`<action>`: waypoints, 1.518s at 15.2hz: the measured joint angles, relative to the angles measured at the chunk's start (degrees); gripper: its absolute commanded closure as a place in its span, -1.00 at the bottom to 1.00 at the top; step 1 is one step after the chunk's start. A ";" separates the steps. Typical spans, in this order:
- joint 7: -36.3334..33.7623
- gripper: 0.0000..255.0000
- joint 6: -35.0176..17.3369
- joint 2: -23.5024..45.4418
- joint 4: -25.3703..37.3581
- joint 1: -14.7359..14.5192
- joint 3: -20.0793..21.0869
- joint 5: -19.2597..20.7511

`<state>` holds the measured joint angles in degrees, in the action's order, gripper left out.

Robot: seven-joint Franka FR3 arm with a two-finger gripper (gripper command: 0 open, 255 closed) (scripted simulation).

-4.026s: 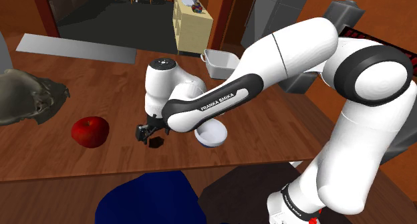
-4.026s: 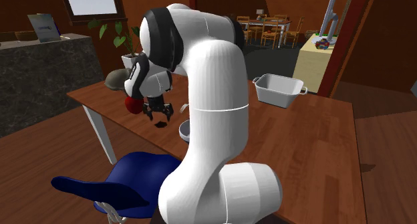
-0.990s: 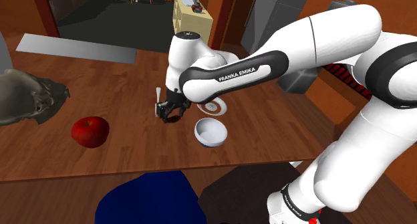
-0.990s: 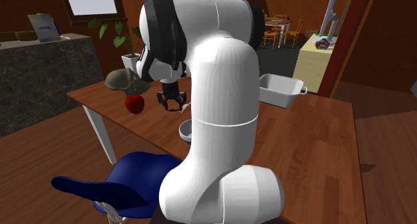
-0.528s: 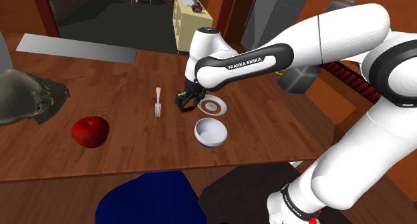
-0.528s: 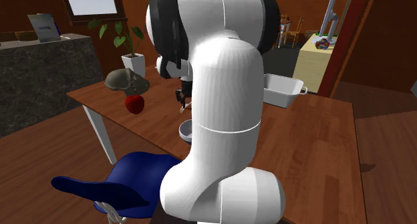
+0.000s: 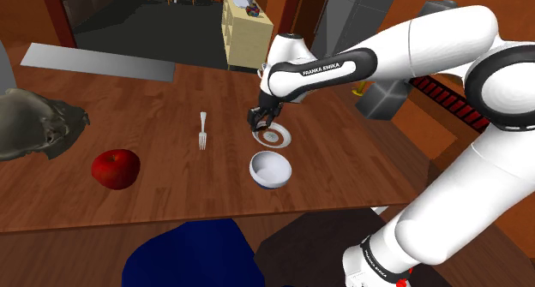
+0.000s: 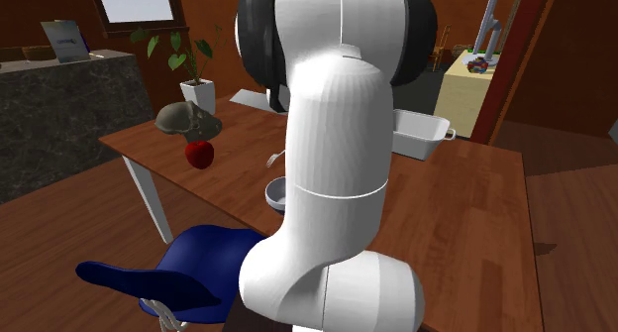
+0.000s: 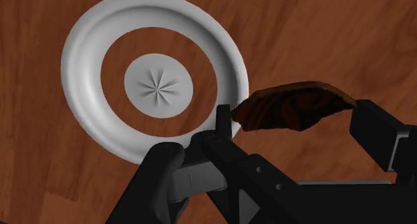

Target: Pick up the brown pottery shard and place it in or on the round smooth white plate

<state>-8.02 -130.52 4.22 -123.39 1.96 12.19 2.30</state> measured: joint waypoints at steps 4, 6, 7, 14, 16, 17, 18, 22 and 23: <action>5.75 1.00 -0.03 0.80 0.85 3.00 -2.49 -0.45; 8.40 1.00 0.10 1.64 1.87 4.39 -3.63 -0.59; 9.92 1.00 0.45 2.39 2.97 5.21 -4.29 -0.67; 10.93 1.00 -3.40 5.29 1.98 5.81 -4.91 -0.25; 10.72 1.00 -4.76 5.99 1.32 5.74 -4.92 -0.07; 10.63 1.00 -5.54 6.62 1.17 5.71 -4.95 0.06; 10.60 1.00 -6.16 7.15 1.06 5.71 -4.99 0.16; 10.29 1.00 -9.08 9.29 0.25 5.63 -5.16 0.65; 10.34 1.00 -9.30 9.44 0.18 5.66 -5.19 0.67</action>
<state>2.32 -139.82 13.66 -123.21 7.62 7.00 2.97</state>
